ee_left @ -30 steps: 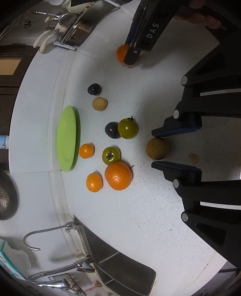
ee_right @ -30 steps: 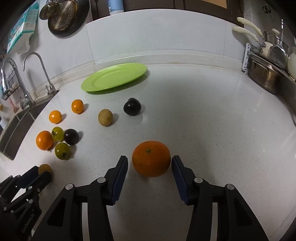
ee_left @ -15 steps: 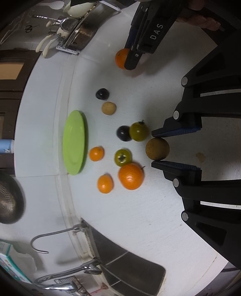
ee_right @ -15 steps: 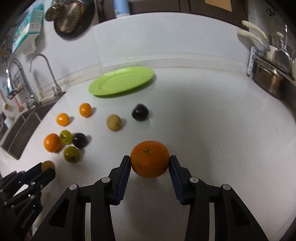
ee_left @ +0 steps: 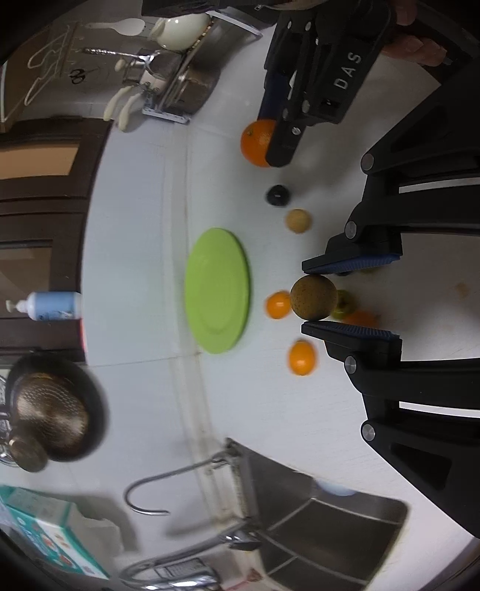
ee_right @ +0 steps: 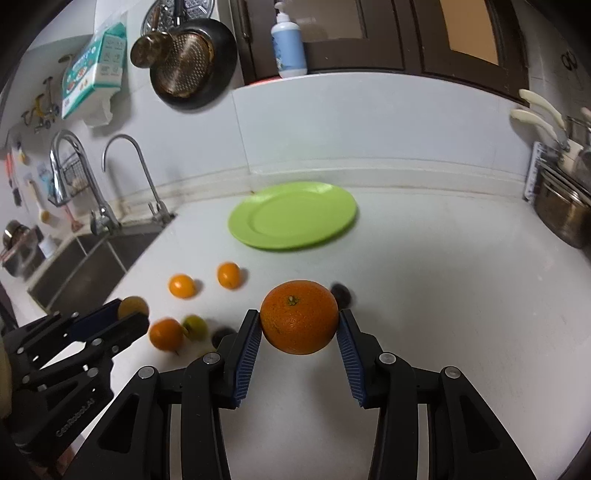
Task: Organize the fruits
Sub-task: 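Carry both fruits over the green plate and open both grippers to release them, then move both open grippers back toward the remaining fruits on the counter, then grasp the large orange with the left gripper while the right gripper grasps the olive-green fruit, then carry both fruits over the green plate and open both grippers to drop them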
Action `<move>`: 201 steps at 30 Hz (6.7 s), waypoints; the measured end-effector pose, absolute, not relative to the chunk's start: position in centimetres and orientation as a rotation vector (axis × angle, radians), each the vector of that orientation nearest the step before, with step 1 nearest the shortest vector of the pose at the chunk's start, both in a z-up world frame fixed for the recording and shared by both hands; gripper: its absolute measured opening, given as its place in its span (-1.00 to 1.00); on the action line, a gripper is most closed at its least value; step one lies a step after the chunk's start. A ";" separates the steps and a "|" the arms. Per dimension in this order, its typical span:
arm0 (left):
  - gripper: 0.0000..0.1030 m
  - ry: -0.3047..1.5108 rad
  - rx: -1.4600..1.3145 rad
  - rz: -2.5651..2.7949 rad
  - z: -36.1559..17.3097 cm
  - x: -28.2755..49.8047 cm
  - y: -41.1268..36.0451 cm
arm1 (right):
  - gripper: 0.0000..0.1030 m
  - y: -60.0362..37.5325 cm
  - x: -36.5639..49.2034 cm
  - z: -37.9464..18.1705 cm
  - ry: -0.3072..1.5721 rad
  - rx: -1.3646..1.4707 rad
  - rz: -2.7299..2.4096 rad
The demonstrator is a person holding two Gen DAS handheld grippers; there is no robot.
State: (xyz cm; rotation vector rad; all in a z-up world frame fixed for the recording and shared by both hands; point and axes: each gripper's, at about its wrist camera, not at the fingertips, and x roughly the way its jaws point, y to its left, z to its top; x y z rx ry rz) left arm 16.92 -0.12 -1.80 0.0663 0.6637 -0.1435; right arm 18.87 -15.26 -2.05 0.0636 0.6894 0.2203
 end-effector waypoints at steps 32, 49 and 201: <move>-0.49 0.787 0.123 -0.361 -3.1 38.4 1.3 | -0.16 -12.2 37.9 -0.9 0.766 -0.005 0.285; -0.31 0.945 0.111 -0.332 -7.5 43.2 0.9 | -0.16 -12.1 43.8 -5.7 0.932 -0.049 0.314; -0.22 0.573 0.099 -0.270 3.0 27.3 1.6 | -0.43 -13.1 27.6 4.5 0.541 0.040 0.400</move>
